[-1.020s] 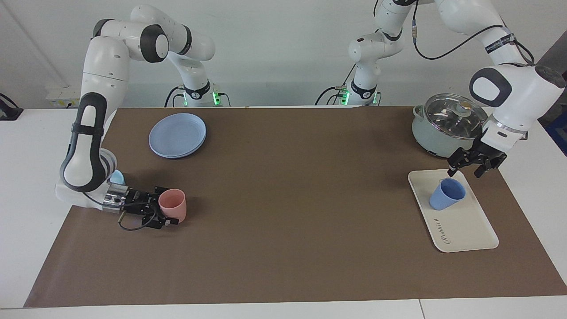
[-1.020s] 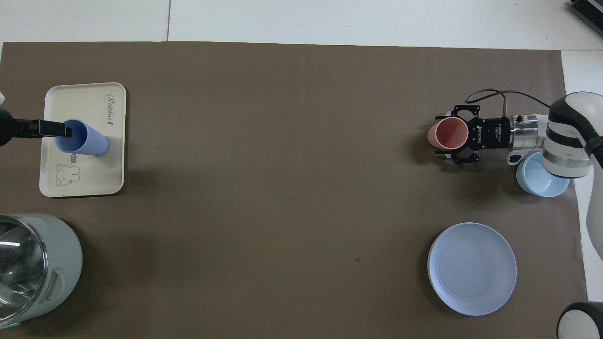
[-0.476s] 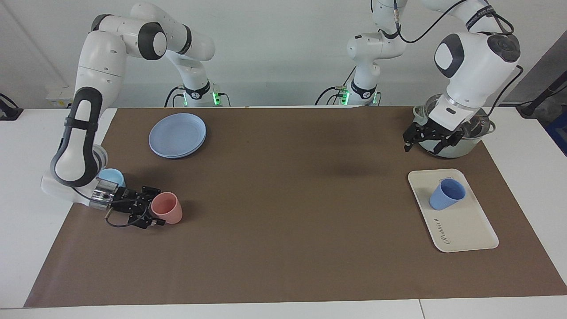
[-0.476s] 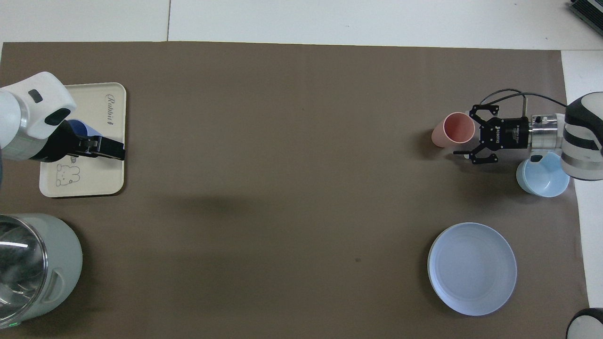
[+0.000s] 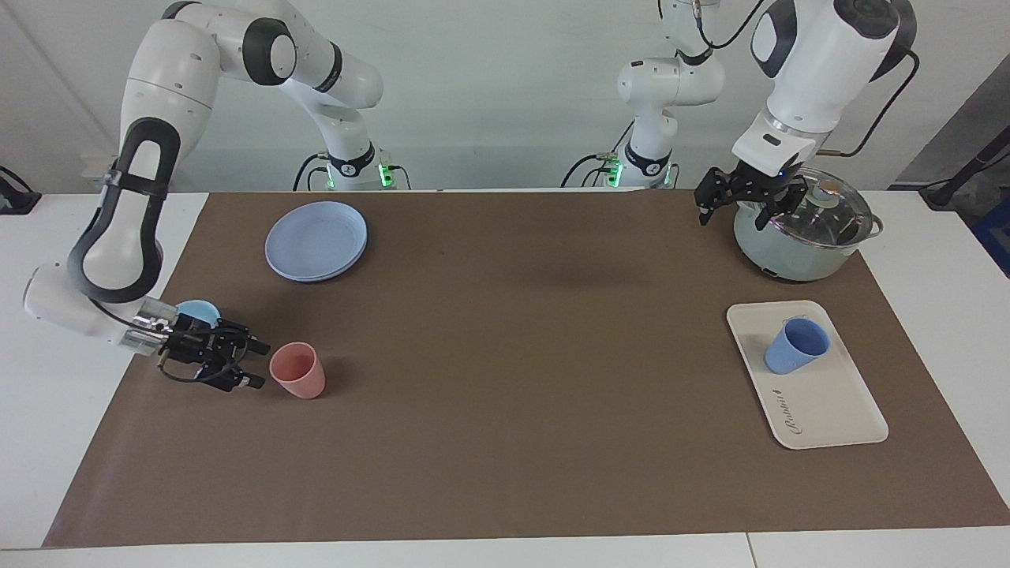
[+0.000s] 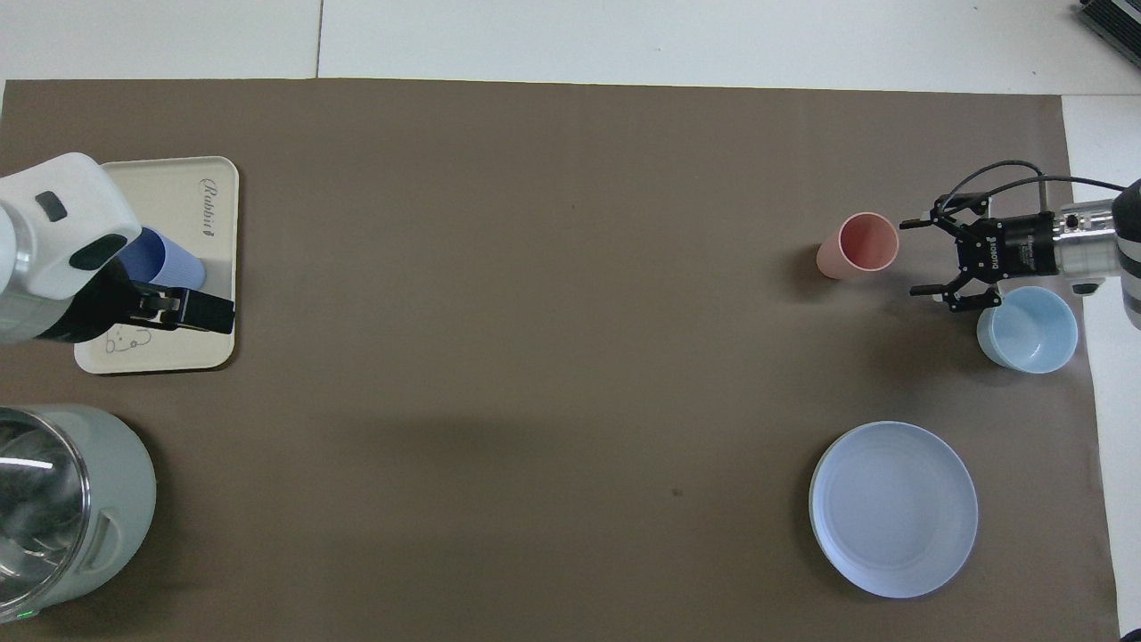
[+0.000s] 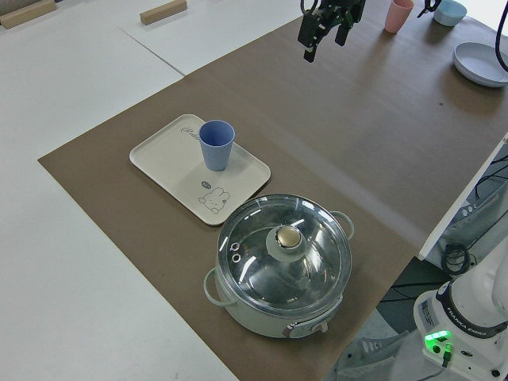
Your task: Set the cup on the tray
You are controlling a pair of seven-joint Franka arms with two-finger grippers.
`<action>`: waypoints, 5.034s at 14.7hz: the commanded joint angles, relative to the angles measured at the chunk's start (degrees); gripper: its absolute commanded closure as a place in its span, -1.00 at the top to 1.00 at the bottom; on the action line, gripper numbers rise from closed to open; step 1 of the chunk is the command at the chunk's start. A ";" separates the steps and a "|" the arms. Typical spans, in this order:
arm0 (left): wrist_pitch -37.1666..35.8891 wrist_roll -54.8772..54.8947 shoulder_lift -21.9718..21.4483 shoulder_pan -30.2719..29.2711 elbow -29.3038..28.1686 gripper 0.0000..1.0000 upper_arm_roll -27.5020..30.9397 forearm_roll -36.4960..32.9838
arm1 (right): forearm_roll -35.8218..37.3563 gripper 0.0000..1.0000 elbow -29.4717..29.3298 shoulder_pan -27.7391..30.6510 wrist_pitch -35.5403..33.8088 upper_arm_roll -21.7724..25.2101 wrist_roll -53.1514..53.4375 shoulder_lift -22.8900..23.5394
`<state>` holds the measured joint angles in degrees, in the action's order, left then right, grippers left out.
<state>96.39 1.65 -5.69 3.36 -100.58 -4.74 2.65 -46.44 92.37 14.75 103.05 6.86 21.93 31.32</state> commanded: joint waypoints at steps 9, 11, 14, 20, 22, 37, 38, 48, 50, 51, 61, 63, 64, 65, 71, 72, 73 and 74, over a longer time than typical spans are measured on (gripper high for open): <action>-8.24 1.51 2.17 -0.90 4.96 1.00 0.52 -3.35 | 30.41 1.00 3.78 -11.29 -3.55 0.44 -8.48 -20.06; -8.32 1.51 2.17 -1.08 5.22 1.00 0.78 -2.74 | 37.79 1.00 3.87 -17.88 -5.65 0.35 -8.49 -23.57; -7.71 1.69 2.08 -0.99 5.05 1.00 0.87 -2.65 | 42.48 1.00 3.78 -24.05 -7.07 0.26 -8.31 -27.97; -6.48 1.07 1.29 -1.17 3.64 1.00 0.96 -2.74 | 46.97 1.00 1.59 -25.65 -7.60 -0.27 -8.40 -31.76; -6.48 1.07 1.38 -1.08 3.64 1.00 0.87 -2.74 | 47.05 1.00 2.80 -25.03 -7.60 0.00 -8.40 -33.95; -6.48 1.07 1.38 -1.08 3.55 1.00 0.87 -2.74 | 47.14 1.00 -3.51 -24.15 -14.10 0.00 -10.59 -32.47; -6.48 1.07 1.38 -1.08 3.64 1.00 0.87 -2.74 | 47.14 1.00 -3.51 -24.24 -14.27 0.00 -10.33 -32.47; -6.48 1.07 1.38 -1.08 3.55 1.00 0.87 -2.74 | 46.70 1.00 -3.51 -23.72 -15.59 0.26 -10.15 -33.17; -6.48 1.07 1.29 -1.08 3.64 1.00 0.87 -2.74 | 46.70 1.00 -3.51 -23.28 -15.59 0.26 -10.15 -33.17; -6.48 1.07 1.38 -1.08 3.55 1.00 0.87 -2.74 | 46.70 1.00 -3.51 -22.40 -15.59 -0.26 -10.07 -33.08; -6.48 1.07 1.29 -1.08 3.64 1.00 0.87 -2.74 | 46.61 1.00 -2.90 -12.83 -16.82 -9.65 -10.33 -33.17; -6.48 1.07 1.38 -1.08 3.55 1.00 0.87 -2.74 | 46.61 1.00 -2.81 -12.37 -17.35 -10.64 -10.24 -33.26; -6.48 1.07 1.29 -1.08 3.55 1.00 0.87 -2.74 | 46.70 1.00 -2.81 -12.98 -17.35 -10.38 -10.16 -33.26; -6.48 1.07 1.38 -1.08 3.64 1.00 0.87 -2.74 | 46.70 1.00 -2.81 -13.86 -17.44 -10.03 -10.15 -33.26; -2.71 0.81 1.56 -0.81 4.43 1.00 0.78 -2.74 | 46.70 1.00 -2.81 -20.02 -17.70 -3.08 -10.15 -33.35; -2.70 0.90 1.38 -1.08 4.17 1.00 0.70 -2.74 | 46.62 1.00 -2.81 -19.67 -17.70 -3.17 -10.24 -33.35; -2.70 1.07 1.38 -1.08 4.25 1.00 0.78 -2.74 | 46.61 1.00 -2.81 -19.58 -17.70 -3.17 -10.33 -33.26; -2.70 0.99 1.38 -1.08 4.25 1.00 0.78 -2.74 | 46.61 1.00 -2.81 -19.58 -17.70 -3.17 -10.33 -33.26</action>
